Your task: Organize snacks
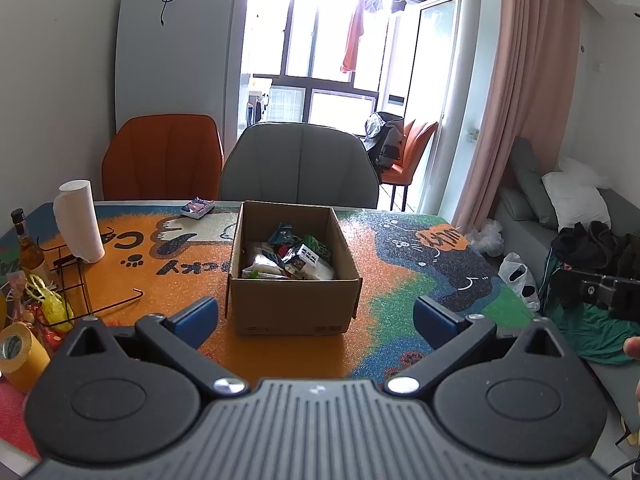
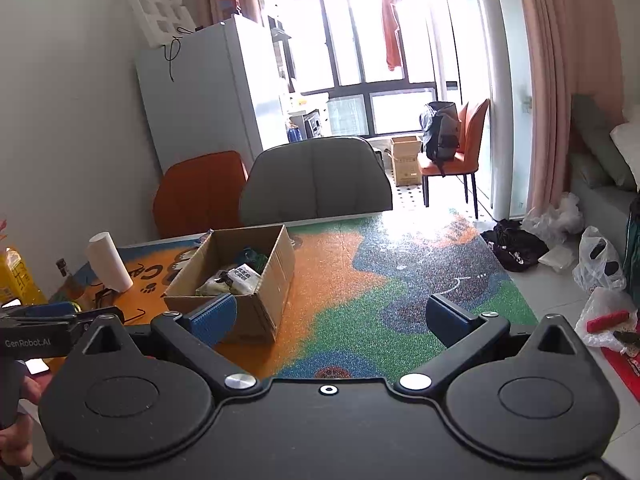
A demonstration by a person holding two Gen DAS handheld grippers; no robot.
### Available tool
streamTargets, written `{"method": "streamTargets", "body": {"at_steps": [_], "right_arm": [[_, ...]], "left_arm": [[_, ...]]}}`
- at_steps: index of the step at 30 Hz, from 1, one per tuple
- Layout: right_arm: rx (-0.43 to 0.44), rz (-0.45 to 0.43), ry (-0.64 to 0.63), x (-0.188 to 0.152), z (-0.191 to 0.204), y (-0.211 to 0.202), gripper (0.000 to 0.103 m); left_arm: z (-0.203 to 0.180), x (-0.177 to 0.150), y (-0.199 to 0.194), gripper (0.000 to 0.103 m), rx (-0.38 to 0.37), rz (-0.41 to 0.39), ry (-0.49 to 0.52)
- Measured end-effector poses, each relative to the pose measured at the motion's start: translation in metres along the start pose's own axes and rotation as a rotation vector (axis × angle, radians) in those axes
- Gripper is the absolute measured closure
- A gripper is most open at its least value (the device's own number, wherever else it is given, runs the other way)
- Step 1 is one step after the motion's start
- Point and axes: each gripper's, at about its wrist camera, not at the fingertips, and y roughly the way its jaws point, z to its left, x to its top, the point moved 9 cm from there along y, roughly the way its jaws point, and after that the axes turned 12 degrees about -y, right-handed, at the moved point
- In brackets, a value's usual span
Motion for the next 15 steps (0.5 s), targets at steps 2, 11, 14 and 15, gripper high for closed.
{"method": "streamTargets", "body": {"at_steps": [2, 11, 14, 15], "right_arm": [[-0.002, -0.002, -0.003, -0.0002, 0.0015, -0.0002, 0.000], [-0.003, 0.005, -0.008, -0.0027, 0.0039, 0.0019, 0.000], [-0.003, 0.007, -0.008, -0.0029, 0.0045, 0.0019, 0.000], [-0.002, 0.006, -0.008, -0.0028, 0.0050, 0.0014, 0.000]], "left_arm": [[0.0002, 0.0001, 0.0004, 0.000, -0.001, 0.002, 0.000], [0.0035, -0.0001, -0.0002, 0.000, 0.003, 0.001, -0.005], [0.0054, -0.0007, 0.0005, 0.000, 0.005, 0.003, -0.010], [0.0054, -0.0010, 0.0007, 0.000, 0.005, 0.004, -0.011]]}}
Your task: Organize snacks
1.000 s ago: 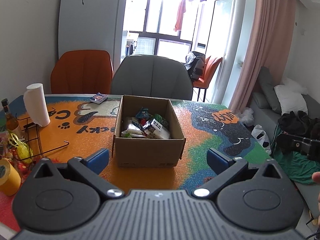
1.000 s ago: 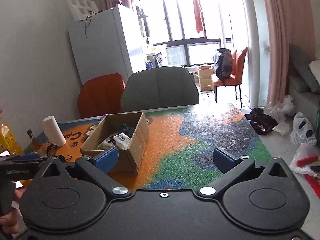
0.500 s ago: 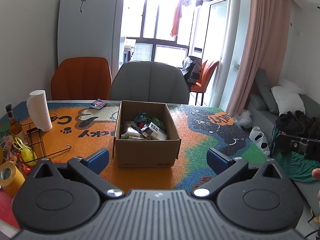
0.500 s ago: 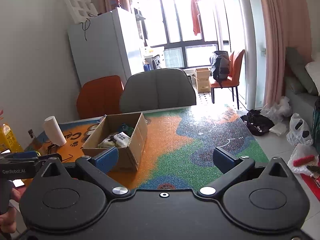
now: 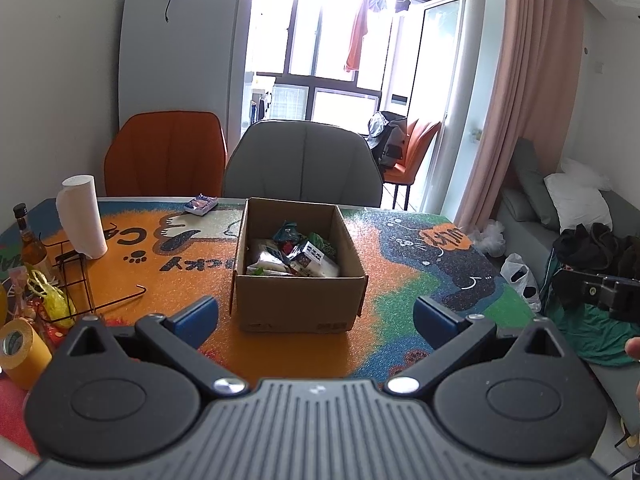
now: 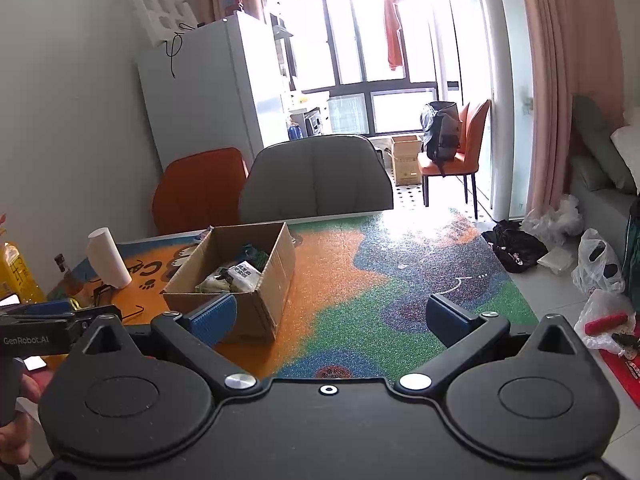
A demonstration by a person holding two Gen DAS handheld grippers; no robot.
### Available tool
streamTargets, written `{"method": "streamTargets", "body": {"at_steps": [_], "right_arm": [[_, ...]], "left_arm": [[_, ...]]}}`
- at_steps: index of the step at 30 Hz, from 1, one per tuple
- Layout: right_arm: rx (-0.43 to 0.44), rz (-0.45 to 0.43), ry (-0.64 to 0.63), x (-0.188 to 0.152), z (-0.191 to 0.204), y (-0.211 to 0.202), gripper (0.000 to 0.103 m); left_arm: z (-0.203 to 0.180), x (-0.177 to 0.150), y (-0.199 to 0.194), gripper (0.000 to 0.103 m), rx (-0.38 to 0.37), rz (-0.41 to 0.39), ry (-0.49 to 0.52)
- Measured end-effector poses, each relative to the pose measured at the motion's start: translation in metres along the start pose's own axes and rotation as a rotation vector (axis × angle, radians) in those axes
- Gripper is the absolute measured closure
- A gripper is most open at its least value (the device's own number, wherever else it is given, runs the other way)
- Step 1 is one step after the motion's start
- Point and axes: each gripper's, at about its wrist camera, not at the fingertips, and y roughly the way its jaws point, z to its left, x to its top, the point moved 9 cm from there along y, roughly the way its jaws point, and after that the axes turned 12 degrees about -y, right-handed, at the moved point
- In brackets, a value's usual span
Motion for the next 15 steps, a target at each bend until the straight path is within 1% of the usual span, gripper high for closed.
{"method": "streamTargets", "body": {"at_steps": [4, 15], "right_arm": [[-0.003, 0.000, -0.015, -0.0002, 0.0014, -0.0002, 0.000], [-0.003, 0.005, -0.026, 0.0006, 0.0031, -0.0011, 0.000]], "left_arm": [[-0.0004, -0.0007, -0.0003, 0.000, -0.019, 0.012, -0.006], [-0.0012, -0.0007, -0.0022, 0.000, -0.011, 0.006, 0.004]]}}
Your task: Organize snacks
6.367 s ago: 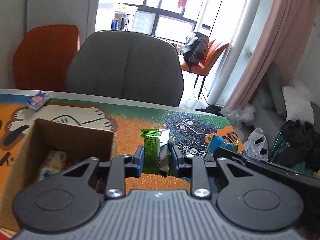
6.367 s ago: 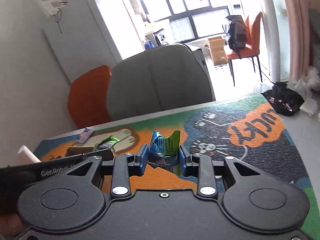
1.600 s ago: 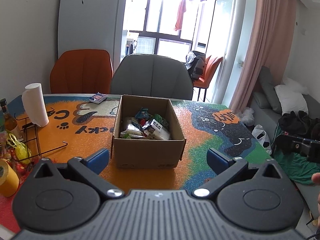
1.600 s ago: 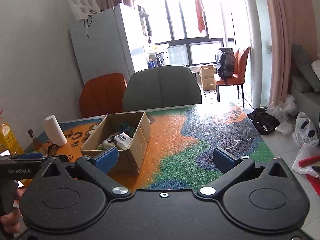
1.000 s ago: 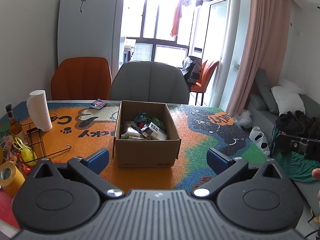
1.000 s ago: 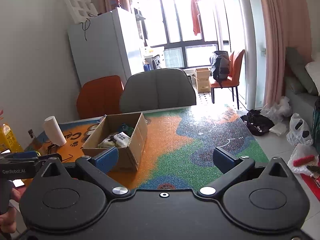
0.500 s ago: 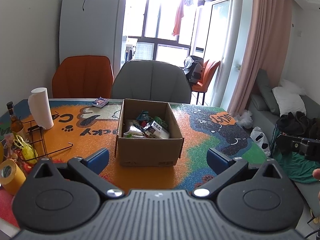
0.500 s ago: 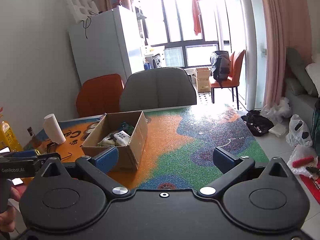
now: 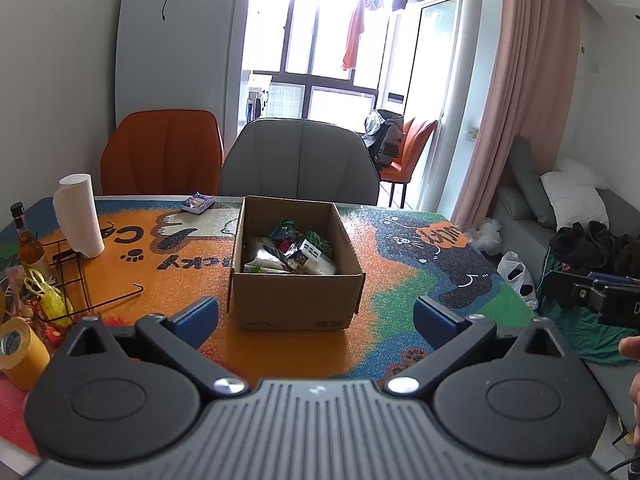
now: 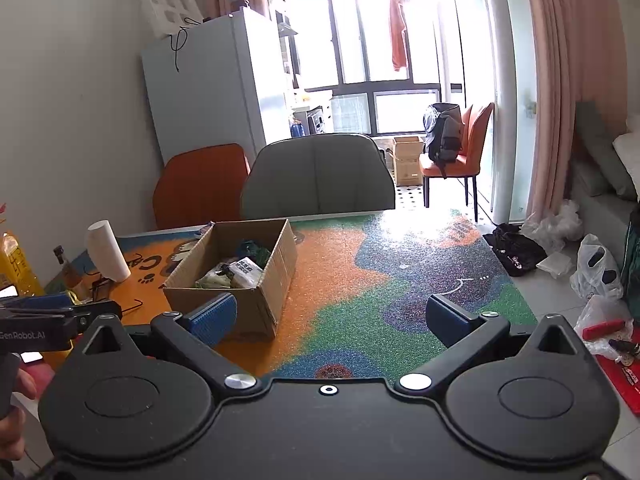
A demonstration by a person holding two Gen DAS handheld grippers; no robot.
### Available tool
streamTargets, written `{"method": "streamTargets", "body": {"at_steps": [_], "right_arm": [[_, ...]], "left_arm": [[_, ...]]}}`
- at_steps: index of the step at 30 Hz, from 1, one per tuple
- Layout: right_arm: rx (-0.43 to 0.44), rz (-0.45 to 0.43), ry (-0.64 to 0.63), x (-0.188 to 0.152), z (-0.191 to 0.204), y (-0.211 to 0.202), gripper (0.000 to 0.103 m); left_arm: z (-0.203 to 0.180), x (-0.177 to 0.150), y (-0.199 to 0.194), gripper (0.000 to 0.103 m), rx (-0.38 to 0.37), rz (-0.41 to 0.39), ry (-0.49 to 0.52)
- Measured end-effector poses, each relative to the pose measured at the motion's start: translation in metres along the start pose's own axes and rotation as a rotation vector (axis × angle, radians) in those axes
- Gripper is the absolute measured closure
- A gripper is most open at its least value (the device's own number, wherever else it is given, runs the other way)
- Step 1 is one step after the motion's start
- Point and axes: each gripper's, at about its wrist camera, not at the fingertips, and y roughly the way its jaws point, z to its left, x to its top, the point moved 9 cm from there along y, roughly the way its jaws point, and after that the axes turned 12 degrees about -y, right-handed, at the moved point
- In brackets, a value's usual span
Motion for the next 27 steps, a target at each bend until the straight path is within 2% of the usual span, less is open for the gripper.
{"method": "streamTargets", "body": {"at_steps": [27], "right_arm": [[0.004, 0.003, -0.011, 0.0008, 0.0005, -0.0012, 0.000]], "left_arm": [[0.0033, -0.0013, 0.0030, 0.000, 0.002, 0.007, 0.005]]}}
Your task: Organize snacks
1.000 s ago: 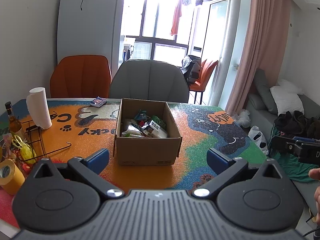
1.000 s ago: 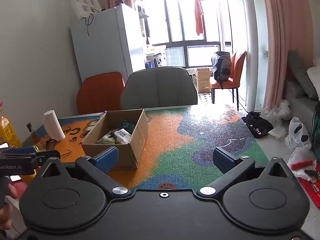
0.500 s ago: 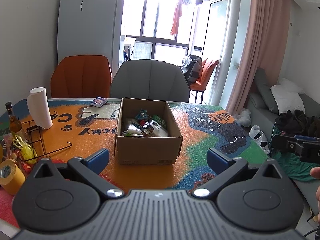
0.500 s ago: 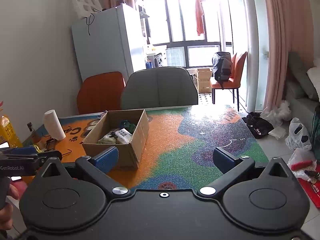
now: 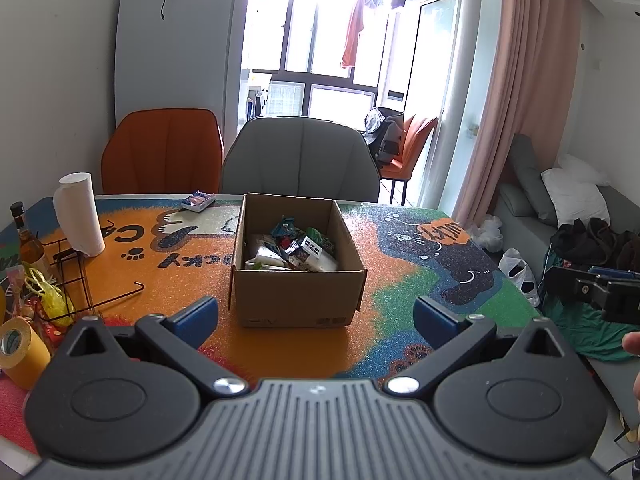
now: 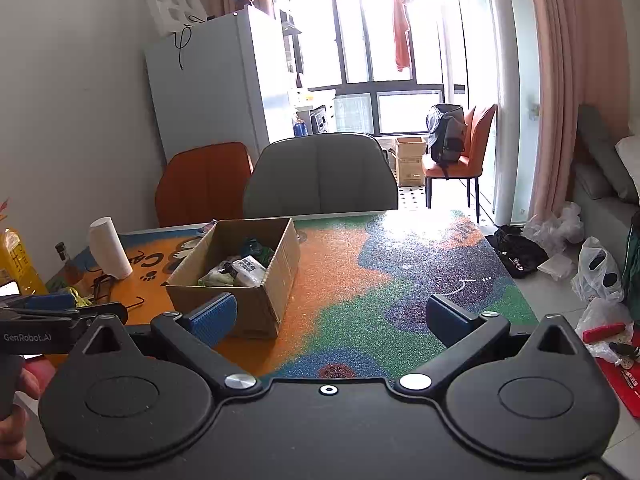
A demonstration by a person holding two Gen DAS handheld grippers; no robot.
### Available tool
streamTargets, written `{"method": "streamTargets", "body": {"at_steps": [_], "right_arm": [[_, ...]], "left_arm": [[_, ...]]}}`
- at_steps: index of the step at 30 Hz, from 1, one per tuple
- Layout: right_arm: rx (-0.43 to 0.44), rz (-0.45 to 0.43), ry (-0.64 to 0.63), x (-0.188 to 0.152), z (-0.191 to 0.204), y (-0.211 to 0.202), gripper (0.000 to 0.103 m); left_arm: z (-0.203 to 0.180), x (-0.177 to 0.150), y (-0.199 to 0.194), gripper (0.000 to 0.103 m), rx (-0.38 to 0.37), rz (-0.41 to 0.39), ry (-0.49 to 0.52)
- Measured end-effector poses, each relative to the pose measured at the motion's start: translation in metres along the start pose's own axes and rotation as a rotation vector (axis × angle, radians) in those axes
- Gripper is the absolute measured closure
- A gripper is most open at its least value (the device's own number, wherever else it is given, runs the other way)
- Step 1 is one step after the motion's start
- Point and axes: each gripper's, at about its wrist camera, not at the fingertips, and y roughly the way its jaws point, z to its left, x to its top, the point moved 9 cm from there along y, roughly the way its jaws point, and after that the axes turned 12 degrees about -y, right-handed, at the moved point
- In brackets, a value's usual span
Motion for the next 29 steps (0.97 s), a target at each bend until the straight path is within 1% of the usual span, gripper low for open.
{"method": "streamTargets", "body": {"at_steps": [17, 29], "right_arm": [[-0.003, 0.003, -0.002, -0.0004, 0.0020, 0.0015, 0.000], [0.000, 0.010, -0.008, -0.0020, 0.0042, 0.0036, 0.000]], "left_arm": [[-0.0002, -0.0033, 0.0044, 0.000, -0.003, 0.007, 0.001], [-0.0029, -0.0055, 0.0028, 0.000, -0.015, -0.002, 0.018]]}}
